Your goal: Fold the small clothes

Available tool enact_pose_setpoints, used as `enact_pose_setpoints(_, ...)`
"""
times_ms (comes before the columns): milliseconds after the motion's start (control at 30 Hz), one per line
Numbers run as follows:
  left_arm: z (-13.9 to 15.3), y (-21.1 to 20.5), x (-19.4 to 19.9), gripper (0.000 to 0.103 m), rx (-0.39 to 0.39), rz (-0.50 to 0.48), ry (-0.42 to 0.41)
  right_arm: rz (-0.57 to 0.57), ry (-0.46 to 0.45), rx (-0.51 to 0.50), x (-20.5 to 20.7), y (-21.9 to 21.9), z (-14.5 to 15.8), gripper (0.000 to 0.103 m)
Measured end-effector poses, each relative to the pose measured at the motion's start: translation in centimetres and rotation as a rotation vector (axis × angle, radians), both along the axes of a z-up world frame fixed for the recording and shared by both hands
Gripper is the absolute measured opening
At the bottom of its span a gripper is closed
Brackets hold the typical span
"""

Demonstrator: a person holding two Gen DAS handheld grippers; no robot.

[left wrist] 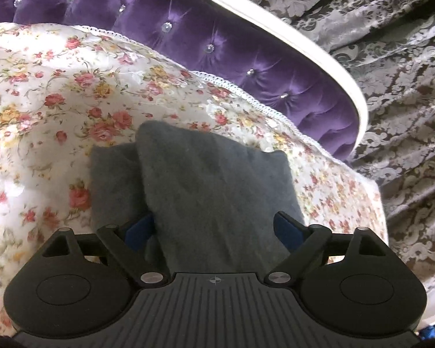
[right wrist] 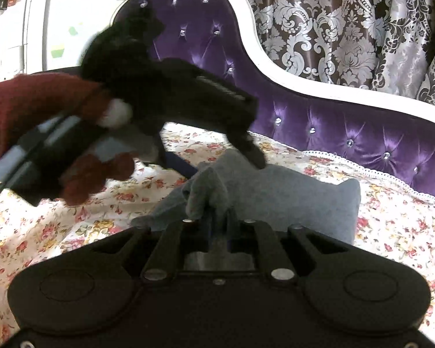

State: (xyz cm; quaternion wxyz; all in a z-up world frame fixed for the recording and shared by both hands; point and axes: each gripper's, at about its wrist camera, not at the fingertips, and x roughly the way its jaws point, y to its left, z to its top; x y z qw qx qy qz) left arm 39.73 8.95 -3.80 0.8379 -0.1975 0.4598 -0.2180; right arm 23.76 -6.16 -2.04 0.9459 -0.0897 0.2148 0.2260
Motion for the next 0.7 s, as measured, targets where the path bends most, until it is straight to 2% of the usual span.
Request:
enact_pose_setpoints(67, -0.2, -0.4, 0.7, 0.045, 0.031, 0.006, 0.01, 0.004, 0.001, -0.002, -0.3, 0.1, -0.1, 0.014)
enact_pose_setpoints(133, -0.6, -0.6, 1.3, 0.032, 0.063, 0.003, 0.023, 0.011, 0.006, -0.003, -0.5, 0.2, -0.2, 0.014)
enact_pose_setpoints(167, -0.8, -0.7, 1.4, 0.023, 0.068, 0.002, 0.016, 0.013, 0.008, -0.004, -0.6, 0.2, -0.3, 0.014)
enact_pose_setpoints(200, -0.9, -0.7, 1.4, 0.018, 0.07, 0.002, 0.002, 0.014, 0.01, -0.005, -0.6, 0.3, -0.4, 0.014)
enact_pose_setpoints(333, -0.2, -1.0, 1.2, 0.011, 0.103, -0.016, -0.055, 0.014, 0.025, 0.001, -0.6, 0.4, -0.6, 0.014)
enact_pose_setpoints(400, 1.3, -1.0, 0.7, 0.01, 0.136, -0.039, -0.111, 0.005, 0.021, 0.019, -0.7, 0.4, -0.4, 0.013)
enact_pose_setpoints(500, 3.5, -0.3, 0.2, 0.008, 0.134, -0.062, -0.188, 0.002, -0.006, 0.067, -1.1, 0.7, 0.5, 0.013)
enact_pose_setpoints(567, 3.6, 0.2, 0.4, 0.008, 0.143, -0.064, -0.193, 0.02, -0.008, 0.07, -1.0, 1.7, 0.6, 0.013)
enact_pose_setpoints(667, 1.6, 0.3, 1.0, 0.012, 0.273, -0.031, -0.152, 0.04, 0.052, 0.031, 0.1, 3.7, -0.7, 0.016)
enact_pose_setpoints(700, 0.5, 0.4, 1.2, 0.017, 0.325, -0.017, -0.129, 0.048, 0.089, 0.024, 0.6, 4.0, -1.2, 0.02)
